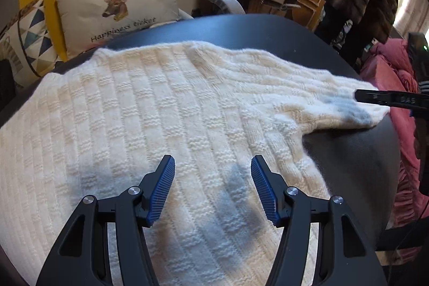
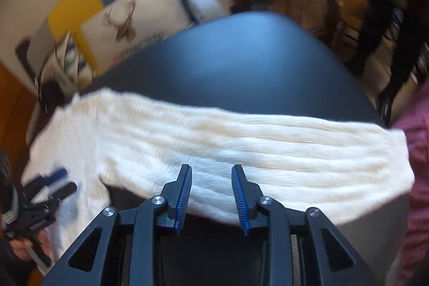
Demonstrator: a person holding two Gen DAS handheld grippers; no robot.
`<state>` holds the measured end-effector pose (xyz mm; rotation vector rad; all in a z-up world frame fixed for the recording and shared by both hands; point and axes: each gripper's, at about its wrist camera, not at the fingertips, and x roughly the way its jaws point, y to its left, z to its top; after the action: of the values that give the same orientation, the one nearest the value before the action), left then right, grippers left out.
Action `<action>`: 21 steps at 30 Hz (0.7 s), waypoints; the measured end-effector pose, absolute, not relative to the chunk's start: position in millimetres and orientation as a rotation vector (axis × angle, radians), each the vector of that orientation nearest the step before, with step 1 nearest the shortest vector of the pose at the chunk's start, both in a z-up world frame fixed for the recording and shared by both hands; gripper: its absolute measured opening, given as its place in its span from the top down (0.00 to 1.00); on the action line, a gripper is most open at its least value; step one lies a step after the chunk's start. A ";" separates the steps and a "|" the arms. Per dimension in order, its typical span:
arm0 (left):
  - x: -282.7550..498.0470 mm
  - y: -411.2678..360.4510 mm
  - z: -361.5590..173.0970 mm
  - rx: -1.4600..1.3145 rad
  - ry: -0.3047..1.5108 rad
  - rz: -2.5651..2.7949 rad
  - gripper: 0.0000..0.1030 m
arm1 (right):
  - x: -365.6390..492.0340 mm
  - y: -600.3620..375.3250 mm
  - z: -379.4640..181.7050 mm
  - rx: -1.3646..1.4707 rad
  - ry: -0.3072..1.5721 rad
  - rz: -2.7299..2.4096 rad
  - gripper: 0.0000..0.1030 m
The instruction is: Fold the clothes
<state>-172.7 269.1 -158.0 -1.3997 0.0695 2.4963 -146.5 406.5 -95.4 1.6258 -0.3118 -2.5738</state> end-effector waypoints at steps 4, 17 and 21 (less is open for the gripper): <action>-170.3 275.3 -168.5 -1.397 0.204 2.474 0.39 | -146.4 393.0 -117.8 1.785 0.013 -2.579 0.75; -175.6 302.4 -164.6 -1.374 0.290 2.389 0.39 | -137.8 398.1 -116.7 1.858 -0.003 -2.574 0.75; -183.9 297.8 -154.9 -1.339 0.196 2.373 0.39 | -161.1 414.1 -92.3 1.708 -0.226 -2.650 0.75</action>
<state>-183.9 297.8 -154.9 -1.3388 0.1961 2.3727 -161.1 414.1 -92.3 1.7080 -0.2258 -2.6496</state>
